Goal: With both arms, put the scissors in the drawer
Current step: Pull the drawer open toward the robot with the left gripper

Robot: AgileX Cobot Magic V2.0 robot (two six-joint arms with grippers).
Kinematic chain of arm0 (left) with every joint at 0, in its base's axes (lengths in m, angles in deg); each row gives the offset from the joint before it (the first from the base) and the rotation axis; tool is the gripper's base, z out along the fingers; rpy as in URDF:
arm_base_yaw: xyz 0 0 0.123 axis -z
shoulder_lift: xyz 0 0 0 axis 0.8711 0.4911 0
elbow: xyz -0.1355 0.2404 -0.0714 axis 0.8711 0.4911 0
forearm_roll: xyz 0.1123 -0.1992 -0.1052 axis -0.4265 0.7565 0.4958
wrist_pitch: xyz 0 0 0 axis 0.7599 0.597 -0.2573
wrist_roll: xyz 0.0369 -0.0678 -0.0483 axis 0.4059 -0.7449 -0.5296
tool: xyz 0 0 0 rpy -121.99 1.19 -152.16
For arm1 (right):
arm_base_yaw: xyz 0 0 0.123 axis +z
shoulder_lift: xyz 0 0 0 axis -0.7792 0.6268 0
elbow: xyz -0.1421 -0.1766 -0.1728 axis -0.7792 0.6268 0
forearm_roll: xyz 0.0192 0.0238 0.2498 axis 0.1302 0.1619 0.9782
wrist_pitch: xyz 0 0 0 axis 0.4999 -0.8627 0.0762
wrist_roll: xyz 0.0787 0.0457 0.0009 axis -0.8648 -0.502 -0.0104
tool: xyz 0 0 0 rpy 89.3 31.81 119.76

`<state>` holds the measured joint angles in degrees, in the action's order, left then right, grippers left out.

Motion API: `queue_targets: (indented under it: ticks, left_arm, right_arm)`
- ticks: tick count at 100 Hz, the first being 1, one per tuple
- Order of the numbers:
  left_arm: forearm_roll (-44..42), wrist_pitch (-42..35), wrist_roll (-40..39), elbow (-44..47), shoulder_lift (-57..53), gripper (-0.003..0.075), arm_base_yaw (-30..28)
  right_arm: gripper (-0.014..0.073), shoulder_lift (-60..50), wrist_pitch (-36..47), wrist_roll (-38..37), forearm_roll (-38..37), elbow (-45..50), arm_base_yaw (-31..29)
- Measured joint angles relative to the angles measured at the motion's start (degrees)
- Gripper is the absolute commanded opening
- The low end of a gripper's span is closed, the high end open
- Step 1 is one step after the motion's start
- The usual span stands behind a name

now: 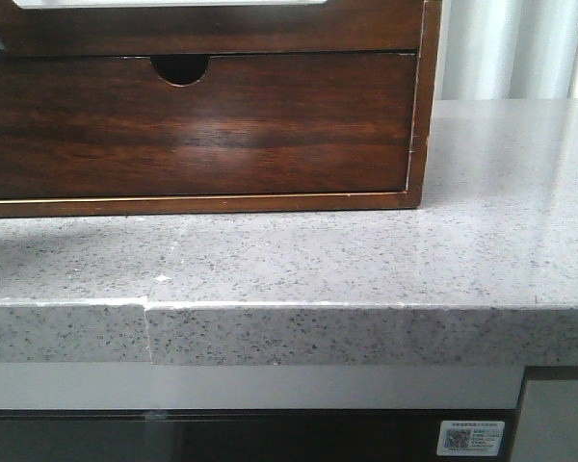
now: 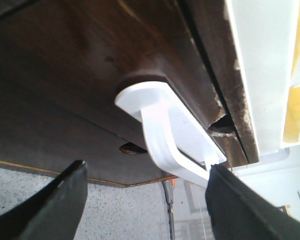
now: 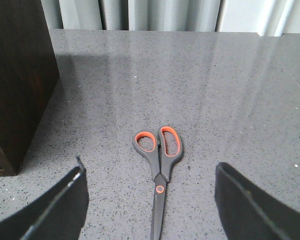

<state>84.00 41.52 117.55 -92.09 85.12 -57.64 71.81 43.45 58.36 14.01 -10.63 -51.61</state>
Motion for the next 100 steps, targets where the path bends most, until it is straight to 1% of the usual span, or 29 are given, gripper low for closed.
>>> queue_targets:
  ticks: [33,54,62,85,100]
  left_arm:
    - [0.22,6.49,1.51,-4.89,9.24,0.0459,0.00]
    - [0.22,9.80,1.51,-7.26,12.11,0.0451,0.00]
    - [0.22,10.11,1.51,-7.67,12.36,0.0408,0.00]
    - [0.22,10.26,1.61,-7.88,12.36,0.0214,0.00]
    - [0.59,10.40,1.22,-7.92,12.36,0.0132,0.00]
  right_arm:
    - [0.0477,0.00,0.00,0.00,0.00,0.00,0.00]
    - [0.0477,0.00,0.00,0.00,0.10,0.00,0.00]
    - [0.0477,0.00,0.00,0.00,0.10,0.00,0.00]
    - [0.0477,0.00,0.00,0.00,0.10,0.00,0.00]
    - [0.0477,0.00,0.00,0.00,0.10,0.00,0.00]
